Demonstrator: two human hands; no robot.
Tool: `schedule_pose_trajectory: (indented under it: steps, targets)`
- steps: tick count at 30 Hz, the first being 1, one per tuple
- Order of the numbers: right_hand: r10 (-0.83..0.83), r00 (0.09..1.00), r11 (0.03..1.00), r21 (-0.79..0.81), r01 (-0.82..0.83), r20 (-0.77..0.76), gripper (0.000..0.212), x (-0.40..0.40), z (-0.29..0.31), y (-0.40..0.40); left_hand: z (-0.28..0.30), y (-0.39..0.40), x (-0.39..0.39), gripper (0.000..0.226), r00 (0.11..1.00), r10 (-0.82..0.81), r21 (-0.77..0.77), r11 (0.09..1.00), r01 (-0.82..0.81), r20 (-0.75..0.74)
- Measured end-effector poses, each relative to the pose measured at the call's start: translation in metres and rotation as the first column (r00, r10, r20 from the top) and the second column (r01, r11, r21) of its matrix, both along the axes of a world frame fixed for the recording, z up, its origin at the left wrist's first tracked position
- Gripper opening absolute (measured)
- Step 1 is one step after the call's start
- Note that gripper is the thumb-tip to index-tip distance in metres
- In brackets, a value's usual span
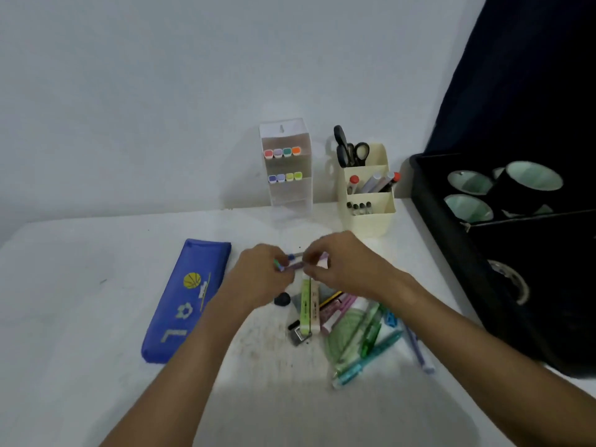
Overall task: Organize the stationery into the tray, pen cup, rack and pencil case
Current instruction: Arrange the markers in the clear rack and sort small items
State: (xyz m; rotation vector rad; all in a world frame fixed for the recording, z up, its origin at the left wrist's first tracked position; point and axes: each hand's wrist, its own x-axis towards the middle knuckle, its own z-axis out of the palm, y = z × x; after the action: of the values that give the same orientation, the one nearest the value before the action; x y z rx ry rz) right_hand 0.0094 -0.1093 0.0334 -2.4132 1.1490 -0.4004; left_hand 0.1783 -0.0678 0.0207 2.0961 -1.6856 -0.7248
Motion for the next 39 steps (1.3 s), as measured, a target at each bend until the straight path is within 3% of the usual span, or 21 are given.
schedule_pose_trajectory:
  steps: [2,4,7,9,12,18,21,24,27,30,34,39]
  targets:
    - [0.051,0.993,0.991,0.128,-0.038,-0.106,0.027,-0.012,-0.001,0.029,-0.012,0.024,0.0,0.018,0.997,-0.037,0.121,0.992,0.045,-0.071]
    - [0.066,0.977,0.983,0.179,-0.029,-0.203,0.038,-0.017,-0.006,0.048,-0.022,0.04,-0.003,0.021,0.995,-0.042,0.141,0.989,0.055,-0.094]
    - [0.072,0.947,0.989,0.146,-0.027,-0.314,0.045,-0.016,-0.017,0.058,-0.034,0.047,-0.009,0.033,0.995,-0.033,0.136,0.99,0.046,-0.095]
    - [0.073,0.944,0.996,0.08,-0.05,-0.323,0.036,-0.014,-0.028,0.061,-0.039,0.048,-0.013,0.038,0.997,-0.052,0.138,0.989,0.06,-0.063]
    - [0.059,0.961,0.998,0.008,-0.059,-0.27,0.02,-0.017,-0.041,0.063,-0.041,0.048,-0.018,0.03,0.993,-0.111,0.144,0.983,0.116,-0.038]
    - [0.057,0.992,0.988,-0.135,-0.072,-0.115,0.026,-0.02,-0.047,0.064,-0.033,0.049,-0.014,0.027,0.986,-0.032,0.112,0.992,0.051,-0.164]
    - [0.018,0.999,0.964,-0.264,-0.01,0.029,0.025,-0.018,-0.037,0.053,-0.015,0.042,-0.01,0.017,0.991,0.044,-0.034,0.998,-0.049,-0.128]
    - [-0.01,0.964,0.96,-0.268,0.084,0.267,0.02,-0.013,-0.022,0.035,0.011,0.033,-0.007,0.029,0.98,0.079,-0.234,0.965,-0.121,-0.183]
    - [-0.029,0.909,0.948,-0.278,0.157,0.416,0.017,-0.008,-0.002,0.014,0.033,0.022,-0.003,0.021,0.997,0.053,-0.451,0.889,-0.072,-0.055]
    - [-0.031,0.872,0.925,-0.317,0.21,0.488,0.016,-0.001,0.014,-0.005,0.045,0.005,0.004,0.026,0.99,0.085,-0.568,0.823,-0.005,0.114]
    - [0.003,0.837,0.92,-0.33,0.212,0.547,0.014,0.013,0.02,-0.025,0.044,-0.02,0.011,0.031,0.97,0.128,-0.591,0.807,0.02,0.207]
    - [0.028,0.851,0.918,-0.35,0.186,0.525,0.014,0.032,-0.005,-0.047,0.026,-0.048,0.013,0.034,0.976,0.131,-0.55,0.835,-0.013,0.176]
